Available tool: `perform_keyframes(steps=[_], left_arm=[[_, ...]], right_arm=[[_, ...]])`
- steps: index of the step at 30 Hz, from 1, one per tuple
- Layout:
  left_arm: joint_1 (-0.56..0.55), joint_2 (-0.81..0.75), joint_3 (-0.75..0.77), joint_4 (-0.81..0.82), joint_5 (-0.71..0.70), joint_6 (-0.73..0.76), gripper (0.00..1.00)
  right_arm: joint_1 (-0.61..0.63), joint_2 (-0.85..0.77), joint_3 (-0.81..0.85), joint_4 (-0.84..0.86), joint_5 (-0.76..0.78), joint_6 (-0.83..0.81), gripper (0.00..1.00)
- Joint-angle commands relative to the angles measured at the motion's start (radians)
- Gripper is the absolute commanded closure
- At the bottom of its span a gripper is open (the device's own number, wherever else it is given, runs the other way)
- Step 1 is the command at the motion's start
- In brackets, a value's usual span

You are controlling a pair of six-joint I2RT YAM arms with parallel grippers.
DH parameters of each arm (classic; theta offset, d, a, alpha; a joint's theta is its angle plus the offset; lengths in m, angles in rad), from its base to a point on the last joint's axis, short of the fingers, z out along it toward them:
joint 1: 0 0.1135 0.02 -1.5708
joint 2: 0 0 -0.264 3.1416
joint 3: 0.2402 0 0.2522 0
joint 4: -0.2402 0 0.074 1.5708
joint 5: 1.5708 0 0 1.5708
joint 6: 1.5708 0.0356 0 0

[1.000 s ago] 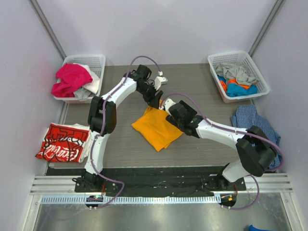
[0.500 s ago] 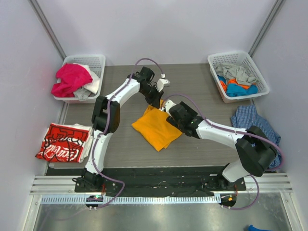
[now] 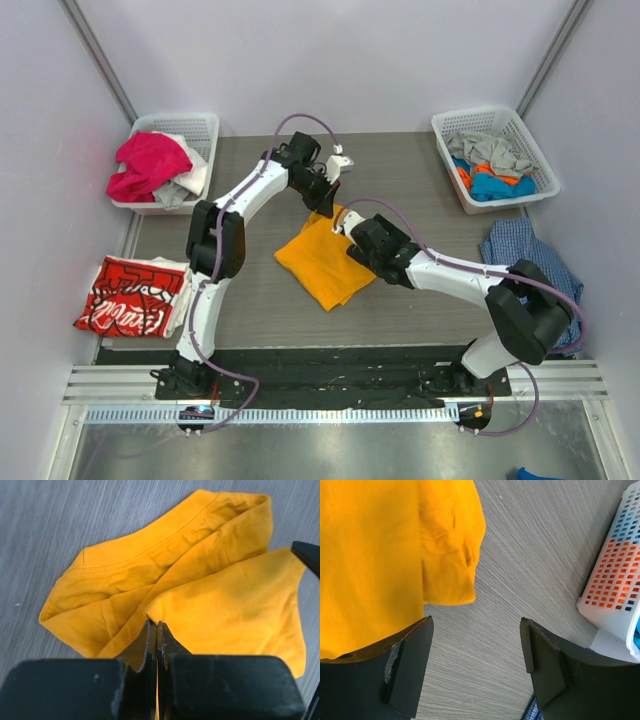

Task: Fold and stack the t-shirts
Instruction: Smooth out wrinkles on the folded tshirt

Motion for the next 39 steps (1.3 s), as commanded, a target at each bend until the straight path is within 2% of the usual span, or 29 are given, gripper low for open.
perform_keyframes(steps=[1, 16, 31, 39], left_arm=[[-0.001, -0.121, 0.010, 0.048, 0.005, -0.011, 1.00], [0.003, -0.139, 0.003, 0.077, -0.078, 0.023, 1.00], [0.042, -0.182, -0.115, 0.149, -0.136, 0.061, 1.00], [0.046, -0.231, -0.148, 0.161, -0.123, 0.063, 1.00]], right_arm=[[-0.006, 0.008, 0.002, 0.038, 0.012, 0.022, 0.23], [-0.025, 0.003, -0.009, 0.030, -0.002, 0.025, 0.23], [-0.031, 0.011, -0.006, 0.021, -0.013, 0.031, 0.23], [-0.034, 0.029, -0.001, 0.021, -0.018, 0.030, 0.23]])
